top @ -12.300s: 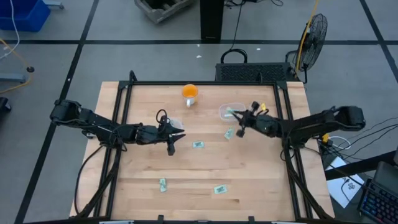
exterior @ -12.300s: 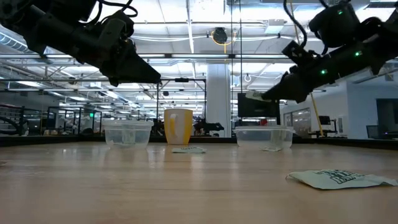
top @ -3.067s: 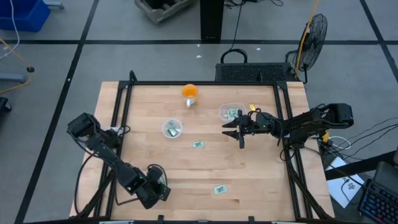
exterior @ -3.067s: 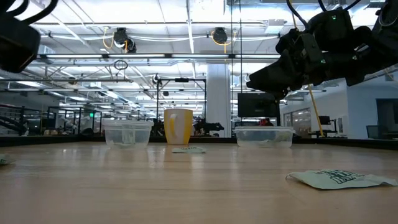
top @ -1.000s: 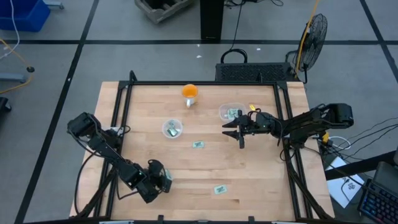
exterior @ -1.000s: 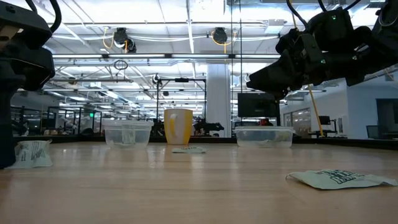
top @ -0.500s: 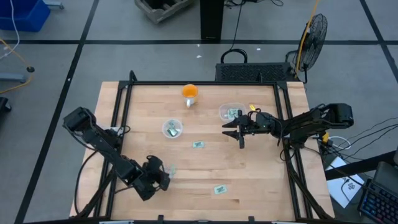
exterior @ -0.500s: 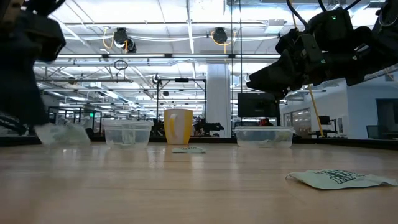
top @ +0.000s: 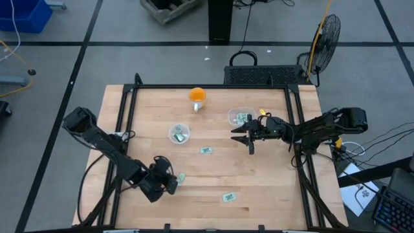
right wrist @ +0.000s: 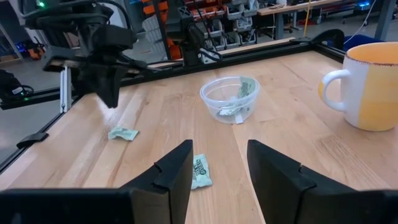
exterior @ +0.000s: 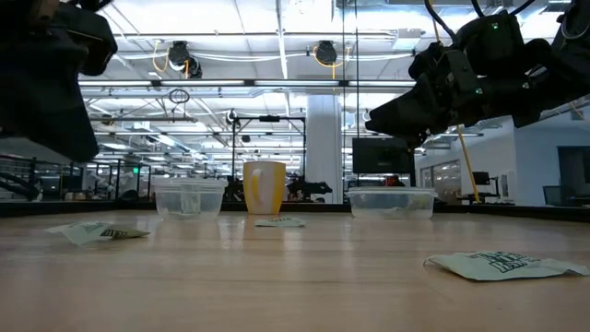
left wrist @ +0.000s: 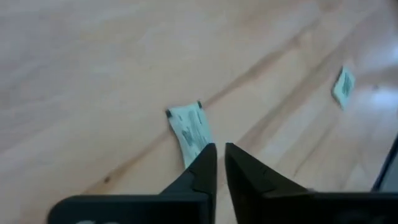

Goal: Pick and place Stevia / Truvia into bins
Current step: Put the white stevia packet into the left transparent container

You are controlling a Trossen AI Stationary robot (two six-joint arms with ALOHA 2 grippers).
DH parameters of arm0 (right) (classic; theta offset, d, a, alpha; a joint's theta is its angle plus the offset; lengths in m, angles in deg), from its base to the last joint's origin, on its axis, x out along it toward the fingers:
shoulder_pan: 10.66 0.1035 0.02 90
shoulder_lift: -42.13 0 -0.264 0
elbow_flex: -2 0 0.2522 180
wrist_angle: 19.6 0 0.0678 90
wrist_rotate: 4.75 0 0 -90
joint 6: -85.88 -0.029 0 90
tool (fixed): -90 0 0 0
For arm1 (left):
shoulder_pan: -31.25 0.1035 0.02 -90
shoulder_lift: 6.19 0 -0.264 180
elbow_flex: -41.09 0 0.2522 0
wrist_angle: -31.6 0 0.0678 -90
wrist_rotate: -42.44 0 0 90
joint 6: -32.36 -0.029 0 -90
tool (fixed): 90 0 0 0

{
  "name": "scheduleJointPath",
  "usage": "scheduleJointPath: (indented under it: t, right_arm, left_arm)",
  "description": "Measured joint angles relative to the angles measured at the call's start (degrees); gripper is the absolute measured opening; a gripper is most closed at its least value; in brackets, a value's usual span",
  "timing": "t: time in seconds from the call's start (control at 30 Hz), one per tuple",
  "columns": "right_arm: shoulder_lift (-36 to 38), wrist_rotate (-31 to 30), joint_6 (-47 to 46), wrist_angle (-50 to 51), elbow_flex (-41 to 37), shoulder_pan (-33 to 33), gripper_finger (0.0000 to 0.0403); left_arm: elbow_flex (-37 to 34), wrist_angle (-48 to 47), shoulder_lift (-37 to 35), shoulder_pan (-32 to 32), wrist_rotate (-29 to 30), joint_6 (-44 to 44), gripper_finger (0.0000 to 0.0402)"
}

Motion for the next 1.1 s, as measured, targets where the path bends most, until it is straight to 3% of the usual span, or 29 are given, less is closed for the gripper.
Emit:
scheduleJointPath:
  t: [0.37, 0.6, 0.8, 1.1]
  right_arm:
    - [-0.02, 0.00, 0.39, 0.07, 0.00, 0.02, 0.0144]
    - [-0.02, 0.00, 0.40, 0.39, 0.02, 0.02, 0.0144]
    - [-0.02, 0.00, 1.01, 0.39, 0.01, 0.00, 0.0144]
    - [-0.02, 0.00, 0.98, 0.42, 0.02, 0.02, 0.0144]
  left_arm:
    - [0.04, 5.74, 6.11, 4.30, -6.42, -9.59, 0.0165]
    - [0.30, 8.02, 10.98, 5.12, -9.80, -11.25, 0.0203]
    - [0.25, 7.82, 11.68, 5.26, -8.97, -11.98, 0.0175]
    - [0.13, 6.89, 11.85, 5.85, -8.82, -15.17, 0.0065]
